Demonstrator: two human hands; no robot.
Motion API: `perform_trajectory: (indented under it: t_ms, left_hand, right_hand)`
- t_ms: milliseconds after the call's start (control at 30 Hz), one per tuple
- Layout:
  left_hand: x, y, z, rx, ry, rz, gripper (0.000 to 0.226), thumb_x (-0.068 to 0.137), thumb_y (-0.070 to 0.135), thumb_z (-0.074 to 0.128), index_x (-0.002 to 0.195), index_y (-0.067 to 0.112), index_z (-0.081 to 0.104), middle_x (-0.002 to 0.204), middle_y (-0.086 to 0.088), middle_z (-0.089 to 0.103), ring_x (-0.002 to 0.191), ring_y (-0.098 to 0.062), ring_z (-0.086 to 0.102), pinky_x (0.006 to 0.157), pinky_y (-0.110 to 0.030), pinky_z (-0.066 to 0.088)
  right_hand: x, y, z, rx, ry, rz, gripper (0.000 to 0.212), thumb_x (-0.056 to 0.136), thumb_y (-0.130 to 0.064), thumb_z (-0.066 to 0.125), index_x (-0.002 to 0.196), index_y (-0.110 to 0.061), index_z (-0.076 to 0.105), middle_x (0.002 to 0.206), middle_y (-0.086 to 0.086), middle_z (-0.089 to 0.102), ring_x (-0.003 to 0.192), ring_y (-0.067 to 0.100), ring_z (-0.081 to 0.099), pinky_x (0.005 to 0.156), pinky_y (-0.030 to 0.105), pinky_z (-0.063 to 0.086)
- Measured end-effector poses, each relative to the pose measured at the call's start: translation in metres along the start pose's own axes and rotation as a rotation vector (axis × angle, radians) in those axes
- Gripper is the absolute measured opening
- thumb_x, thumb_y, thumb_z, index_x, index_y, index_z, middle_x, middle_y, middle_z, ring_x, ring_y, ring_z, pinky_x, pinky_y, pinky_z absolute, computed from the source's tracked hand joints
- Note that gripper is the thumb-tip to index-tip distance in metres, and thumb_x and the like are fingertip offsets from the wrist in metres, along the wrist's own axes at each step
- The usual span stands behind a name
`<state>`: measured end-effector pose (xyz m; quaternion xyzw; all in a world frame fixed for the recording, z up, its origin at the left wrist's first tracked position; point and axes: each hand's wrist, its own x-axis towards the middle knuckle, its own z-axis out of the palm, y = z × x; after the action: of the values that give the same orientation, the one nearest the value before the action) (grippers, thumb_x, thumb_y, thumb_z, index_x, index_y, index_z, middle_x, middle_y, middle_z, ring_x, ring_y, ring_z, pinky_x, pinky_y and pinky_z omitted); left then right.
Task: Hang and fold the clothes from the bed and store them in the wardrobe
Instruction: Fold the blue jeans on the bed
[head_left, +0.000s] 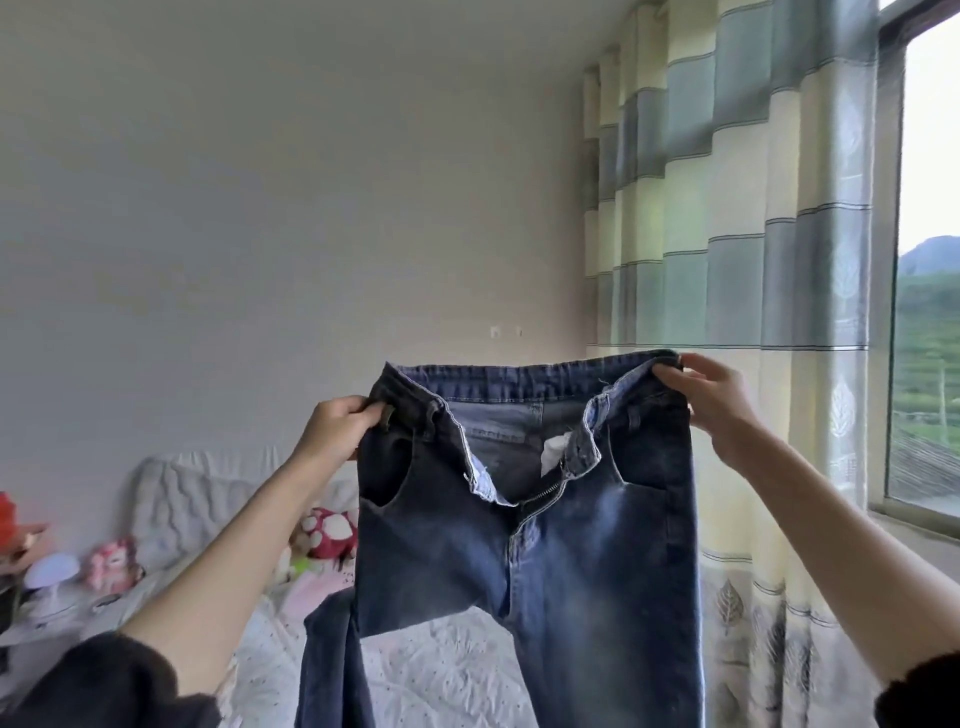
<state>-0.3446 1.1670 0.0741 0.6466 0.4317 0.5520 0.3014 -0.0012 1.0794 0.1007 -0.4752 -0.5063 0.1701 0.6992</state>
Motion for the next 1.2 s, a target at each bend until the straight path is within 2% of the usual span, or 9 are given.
perform_trajectory:
  t_ms: [200,367,533,633,733,800,900,1067,1200]
  left_hand:
    - [-0.027,-0.014,0.000,-0.001,-0.119,-0.006,0.020,0.095,0.021,0.053,0.078,0.018,0.061,0.062,0.006,0.062,0.057,-0.007,0.058,0.058,-0.023,0.047]
    - [-0.069,-0.049,0.014,0.093,-0.134,-0.027,0.025,0.097,0.021,0.050,0.073,0.014,0.054,0.046,0.008,0.053,0.041,-0.005,0.047,0.041,-0.016,0.036]
    - [-0.128,-0.112,0.029,0.056,-0.204,-0.317,0.016,0.094,0.012,0.054,0.079,0.013,0.058,0.058,0.006,0.063,0.051,-0.007,0.059,0.043,-0.018,0.045]
    - [-0.163,-0.135,0.026,0.032,-0.367,-0.487,0.004,0.089,0.009,0.060,0.091,0.007,0.063,0.078,-0.005,0.068,0.061,-0.011,0.063,0.049,-0.019,0.049]
    - [-0.182,-0.155,0.014,-0.122,-0.560,-0.659,0.025,0.081,0.012,0.065,0.105,0.007,0.066,0.099,-0.013,0.071,0.082,-0.022,0.067,0.066,-0.028,0.053]
    - [-0.190,-0.171,0.018,0.037,-0.458,-0.676,0.011,0.090,0.012,0.060,0.098,0.008,0.066,0.091,-0.012,0.071,0.078,-0.024,0.065,0.070,-0.032,0.051]
    - [-0.189,-0.199,0.036,0.255,-0.167,-0.683,0.017,0.097,0.014,0.051,0.081,0.009,0.057,0.075,-0.010,0.053,0.067,-0.021,0.050,0.070,-0.029,0.040]
    - [-0.160,-0.243,0.035,0.337,-0.781,-0.852,0.011,0.092,0.012,0.058,0.100,0.005,0.060,0.088,-0.005,0.065,0.080,-0.015,0.063,0.070,-0.027,0.053]
    - [-0.132,-0.289,0.040,0.266,-0.805,-0.872,0.008,0.094,0.011,0.055,0.098,0.008,0.061,0.081,-0.003,0.065,0.065,-0.009,0.060,0.063,-0.023,0.050]
  right_hand:
    - [-0.017,0.015,-0.015,-0.008,0.034,-0.087,0.019,0.089,-0.009,0.060,0.082,-0.026,0.063,0.072,0.003,0.062,0.050,-0.002,0.059,0.051,0.013,0.050]
    - [-0.058,0.050,-0.038,0.000,-0.075,-0.001,0.015,0.089,-0.012,0.061,0.087,-0.027,0.064,0.069,-0.006,0.070,0.059,0.002,0.066,0.056,0.017,0.055]
    - [-0.099,0.113,-0.060,-0.039,-0.300,0.221,0.011,0.085,-0.014,0.065,0.096,-0.016,0.067,0.082,0.005,0.073,0.068,0.012,0.069,0.062,0.023,0.057]
    - [-0.118,0.145,-0.072,0.008,-0.537,0.444,0.028,0.076,-0.018,0.068,0.103,-0.008,0.067,0.087,0.006,0.072,0.076,0.013,0.068,0.074,0.027,0.054]
    - [-0.128,0.170,-0.078,0.194,-0.690,0.626,0.028,0.072,-0.018,0.066,0.098,-0.007,0.070,0.090,0.011,0.071,0.079,0.018,0.068,0.072,0.025,0.057]
    - [-0.133,0.184,-0.071,0.083,-0.619,0.604,0.022,0.077,-0.016,0.067,0.097,-0.008,0.071,0.085,0.007,0.073,0.076,0.015,0.068,0.063,0.020,0.054]
    - [-0.136,0.205,-0.044,-0.076,-0.602,0.578,0.022,0.082,-0.011,0.067,0.104,-0.007,0.069,0.085,0.002,0.073,0.074,0.007,0.068,0.060,0.015,0.050]
    - [-0.130,0.255,-0.015,-0.198,-0.859,0.806,0.017,0.082,-0.012,0.070,0.097,-0.015,0.065,0.080,-0.009,0.065,0.064,-0.002,0.059,0.063,0.017,0.041]
    - [-0.117,0.305,-0.011,-0.167,-0.812,0.919,0.008,0.082,-0.009,0.066,0.090,-0.009,0.066,0.082,0.002,0.068,0.067,0.007,0.062,0.060,0.016,0.047]
